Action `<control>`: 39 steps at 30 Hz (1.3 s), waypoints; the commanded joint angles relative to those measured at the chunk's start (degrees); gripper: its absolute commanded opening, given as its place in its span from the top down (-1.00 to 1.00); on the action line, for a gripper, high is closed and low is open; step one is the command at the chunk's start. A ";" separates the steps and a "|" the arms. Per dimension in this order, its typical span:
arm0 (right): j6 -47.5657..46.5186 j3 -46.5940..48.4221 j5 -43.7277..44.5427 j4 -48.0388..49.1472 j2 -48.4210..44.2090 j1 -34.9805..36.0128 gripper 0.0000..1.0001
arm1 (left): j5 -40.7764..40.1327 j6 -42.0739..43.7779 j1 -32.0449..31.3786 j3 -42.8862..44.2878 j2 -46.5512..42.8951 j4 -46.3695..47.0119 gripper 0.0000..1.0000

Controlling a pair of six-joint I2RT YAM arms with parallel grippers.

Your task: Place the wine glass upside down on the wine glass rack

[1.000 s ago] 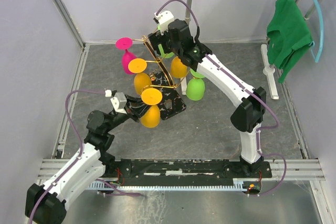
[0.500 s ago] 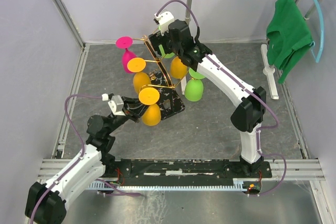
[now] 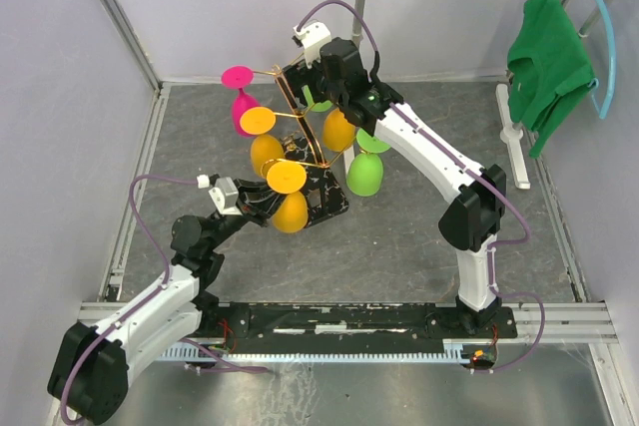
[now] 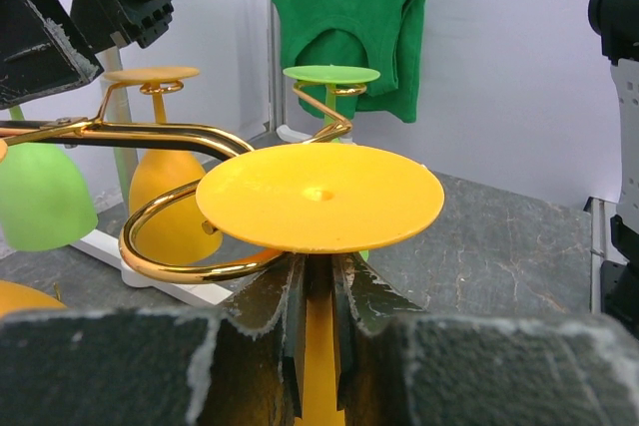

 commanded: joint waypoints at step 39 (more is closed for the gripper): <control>-0.44 -0.47 0.11 2.28 -1.90 -0.86 -0.99 | -14.20 2.42 0.51 -4.60 -7.17 -6.29 0.95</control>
